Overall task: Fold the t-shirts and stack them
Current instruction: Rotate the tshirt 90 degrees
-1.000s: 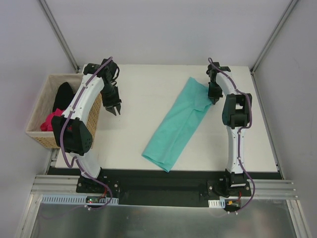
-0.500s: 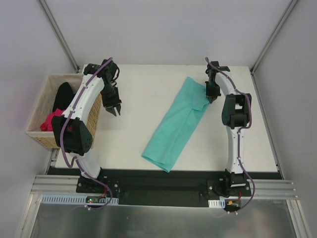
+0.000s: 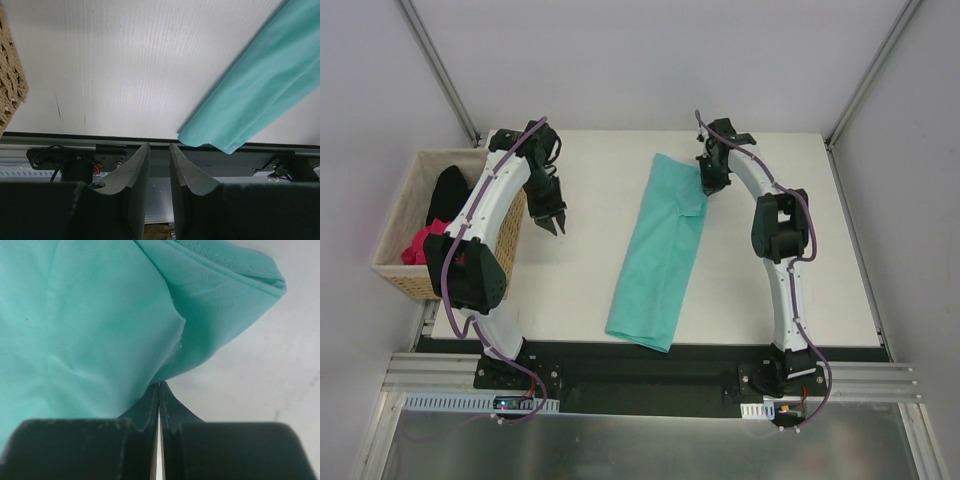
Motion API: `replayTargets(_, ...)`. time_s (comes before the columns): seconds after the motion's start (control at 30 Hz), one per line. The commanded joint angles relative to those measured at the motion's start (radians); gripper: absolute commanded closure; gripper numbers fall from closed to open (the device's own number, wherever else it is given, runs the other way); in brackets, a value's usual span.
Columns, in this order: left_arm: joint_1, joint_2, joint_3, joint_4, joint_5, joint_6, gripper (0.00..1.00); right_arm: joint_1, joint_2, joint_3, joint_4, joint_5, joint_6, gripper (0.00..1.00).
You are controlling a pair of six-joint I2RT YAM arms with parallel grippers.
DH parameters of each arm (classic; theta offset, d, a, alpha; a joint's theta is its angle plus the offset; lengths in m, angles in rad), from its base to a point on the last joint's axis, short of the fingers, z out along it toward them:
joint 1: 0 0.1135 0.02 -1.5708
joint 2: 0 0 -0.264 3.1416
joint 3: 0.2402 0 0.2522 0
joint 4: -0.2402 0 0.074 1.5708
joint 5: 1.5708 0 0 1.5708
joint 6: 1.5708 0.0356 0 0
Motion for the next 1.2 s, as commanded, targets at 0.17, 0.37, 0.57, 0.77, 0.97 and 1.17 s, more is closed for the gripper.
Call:
replayTargets(0.17, -0.001, -0.066, -0.033, -0.010, 0.038, -0.012, 0.78, 0.052, -0.037, 0.079, 0.051, -0.026, -0.028, 0.87)
replayTargets(0.37, -0.001, -0.067, -0.061, 0.030, 0.061, 0.002, 0.78, 0.049, -0.138, 0.022, 0.033, 0.337, -0.062, 0.55)
replayTargets(0.57, -0.002, -0.053, -0.081, 0.070, 0.061, 0.045, 0.78, 0.051, -0.336, -0.117, 0.031, 0.361, -0.019, 0.57)
replayTargets(0.77, -0.002, -0.054, -0.085, 0.109, 0.061, 0.063, 0.78, 0.075, -0.437, -0.217, -0.040, 0.263, 0.127, 0.99)
replayTargets(0.97, -0.004, -0.076, -0.111, 0.140, 0.073, 0.068, 0.78, 0.173, -0.532, -0.438, -0.016, 0.223, 0.189, 0.99)
replayTargets(1.17, -0.005, -0.117, -0.147, 0.152, 0.070, 0.062, 0.78, 0.294, -0.534, -0.513, -0.013, 0.178, 0.214, 0.99)
